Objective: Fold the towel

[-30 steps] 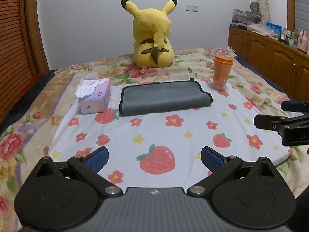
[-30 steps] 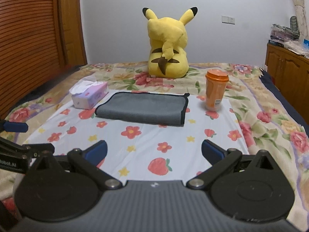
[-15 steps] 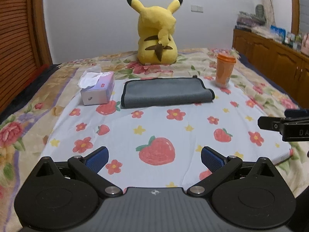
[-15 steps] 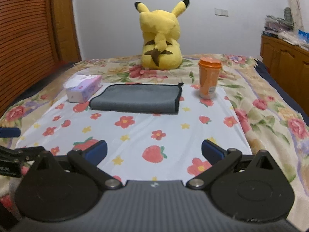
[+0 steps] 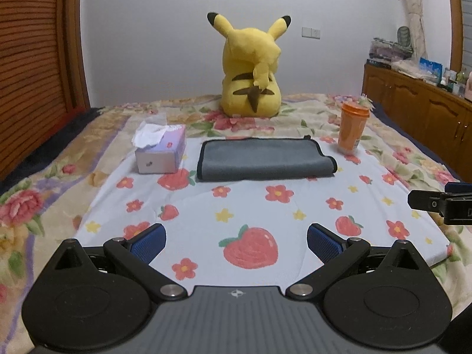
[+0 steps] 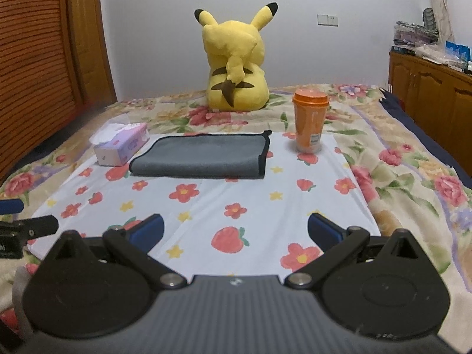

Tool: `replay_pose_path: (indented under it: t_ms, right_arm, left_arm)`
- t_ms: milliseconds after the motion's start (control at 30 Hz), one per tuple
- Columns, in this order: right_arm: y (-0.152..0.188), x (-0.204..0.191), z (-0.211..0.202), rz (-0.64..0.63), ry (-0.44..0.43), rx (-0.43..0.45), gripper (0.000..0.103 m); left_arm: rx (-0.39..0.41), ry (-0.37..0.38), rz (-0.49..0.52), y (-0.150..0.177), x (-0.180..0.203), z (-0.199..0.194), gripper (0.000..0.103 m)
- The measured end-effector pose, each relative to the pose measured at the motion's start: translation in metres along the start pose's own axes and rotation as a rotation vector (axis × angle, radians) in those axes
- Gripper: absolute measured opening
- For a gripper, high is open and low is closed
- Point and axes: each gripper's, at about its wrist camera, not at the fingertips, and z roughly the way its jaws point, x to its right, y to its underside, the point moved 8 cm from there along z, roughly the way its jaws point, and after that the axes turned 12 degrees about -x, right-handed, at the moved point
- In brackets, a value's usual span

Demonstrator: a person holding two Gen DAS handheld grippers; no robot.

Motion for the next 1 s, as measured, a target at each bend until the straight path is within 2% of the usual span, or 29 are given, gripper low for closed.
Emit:
replay_pose_path:
  t_ms: [433, 1000]
  right_arm:
    - [-0.006, -0.001, -0.013, -0.019, 0.005, 0.083, 0.103]
    - [-0.009, 0.002, -0.019, -0.003, 0.017, 0.133, 0.103]
  left_arm:
    - [0.082, -0.022, 0.019, -0.008, 0.001, -0.016, 0.103]
    - [0.141, -0.017, 0.009, -0.017, 0.001, -0.029, 0.103]
